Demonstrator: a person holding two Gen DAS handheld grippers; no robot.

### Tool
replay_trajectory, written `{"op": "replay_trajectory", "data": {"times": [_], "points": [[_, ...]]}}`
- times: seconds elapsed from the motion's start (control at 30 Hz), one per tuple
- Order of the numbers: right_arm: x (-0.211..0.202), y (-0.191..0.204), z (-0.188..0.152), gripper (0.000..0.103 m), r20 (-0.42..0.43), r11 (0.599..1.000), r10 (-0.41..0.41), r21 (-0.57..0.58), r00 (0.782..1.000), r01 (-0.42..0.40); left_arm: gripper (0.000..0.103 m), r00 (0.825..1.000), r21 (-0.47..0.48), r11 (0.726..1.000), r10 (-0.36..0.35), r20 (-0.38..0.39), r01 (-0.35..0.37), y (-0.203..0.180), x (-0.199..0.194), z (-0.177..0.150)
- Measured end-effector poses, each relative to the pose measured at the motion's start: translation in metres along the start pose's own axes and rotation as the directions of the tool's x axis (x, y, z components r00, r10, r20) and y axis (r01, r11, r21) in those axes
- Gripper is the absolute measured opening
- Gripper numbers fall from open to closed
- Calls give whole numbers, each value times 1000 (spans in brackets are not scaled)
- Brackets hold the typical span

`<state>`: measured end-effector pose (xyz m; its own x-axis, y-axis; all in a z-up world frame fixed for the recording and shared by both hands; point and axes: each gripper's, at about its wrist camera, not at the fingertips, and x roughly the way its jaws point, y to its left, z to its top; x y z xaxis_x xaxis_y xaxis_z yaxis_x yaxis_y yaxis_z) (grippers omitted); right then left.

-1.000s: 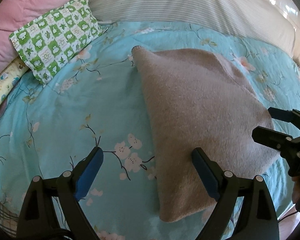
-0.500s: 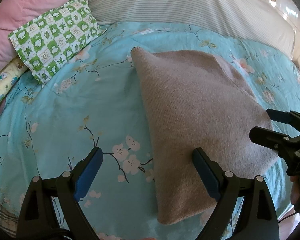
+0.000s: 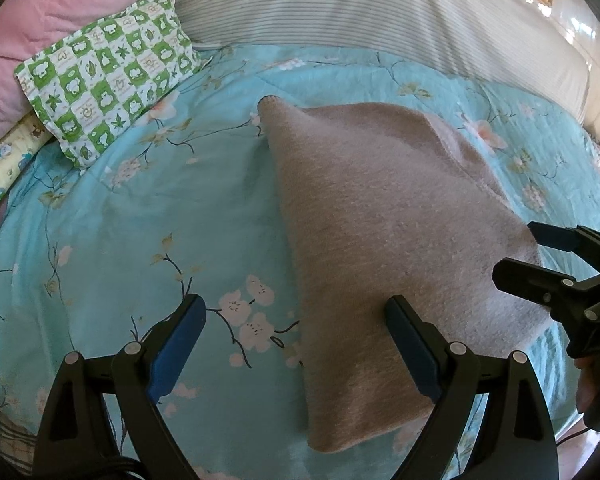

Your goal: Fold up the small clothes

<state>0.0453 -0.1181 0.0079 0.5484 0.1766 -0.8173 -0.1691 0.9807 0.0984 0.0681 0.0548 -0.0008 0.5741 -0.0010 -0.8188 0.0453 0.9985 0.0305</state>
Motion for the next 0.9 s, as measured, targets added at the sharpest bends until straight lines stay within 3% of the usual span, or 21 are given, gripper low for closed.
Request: {"op": "replay_trajectory", "data": {"times": [0.9], "points": [[0,-2,1,102,-2,1000,7,-5,1000,-7,92,1000,-8,1000,-2,7,2,-2,-3,-1]]}}
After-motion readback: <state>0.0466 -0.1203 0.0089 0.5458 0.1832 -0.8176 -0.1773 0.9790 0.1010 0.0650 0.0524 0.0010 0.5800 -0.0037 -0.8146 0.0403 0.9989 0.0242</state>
